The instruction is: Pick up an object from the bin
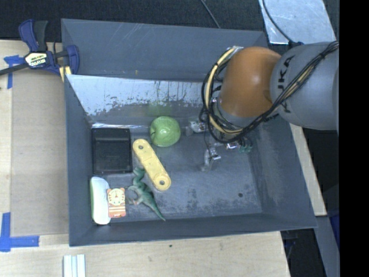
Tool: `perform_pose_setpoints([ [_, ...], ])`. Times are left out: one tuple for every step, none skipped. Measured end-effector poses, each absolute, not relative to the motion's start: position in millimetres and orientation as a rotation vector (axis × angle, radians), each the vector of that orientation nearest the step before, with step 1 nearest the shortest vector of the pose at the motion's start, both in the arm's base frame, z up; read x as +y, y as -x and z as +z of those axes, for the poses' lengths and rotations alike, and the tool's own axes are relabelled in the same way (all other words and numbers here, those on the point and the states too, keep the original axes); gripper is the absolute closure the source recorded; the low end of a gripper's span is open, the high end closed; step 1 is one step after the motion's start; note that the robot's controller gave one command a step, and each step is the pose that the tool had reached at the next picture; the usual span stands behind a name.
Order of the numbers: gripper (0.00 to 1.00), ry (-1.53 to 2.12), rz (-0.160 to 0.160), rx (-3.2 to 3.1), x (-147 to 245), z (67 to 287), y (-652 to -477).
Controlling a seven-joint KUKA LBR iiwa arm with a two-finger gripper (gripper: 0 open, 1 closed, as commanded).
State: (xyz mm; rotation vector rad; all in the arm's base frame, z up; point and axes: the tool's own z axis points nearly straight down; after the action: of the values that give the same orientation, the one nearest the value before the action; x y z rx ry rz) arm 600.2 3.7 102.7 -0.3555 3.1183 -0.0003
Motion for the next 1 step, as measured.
perform_pose_setpoints([
  [0.0,0.493,0.001,3.097,34.4,75.0,-576.8],
])
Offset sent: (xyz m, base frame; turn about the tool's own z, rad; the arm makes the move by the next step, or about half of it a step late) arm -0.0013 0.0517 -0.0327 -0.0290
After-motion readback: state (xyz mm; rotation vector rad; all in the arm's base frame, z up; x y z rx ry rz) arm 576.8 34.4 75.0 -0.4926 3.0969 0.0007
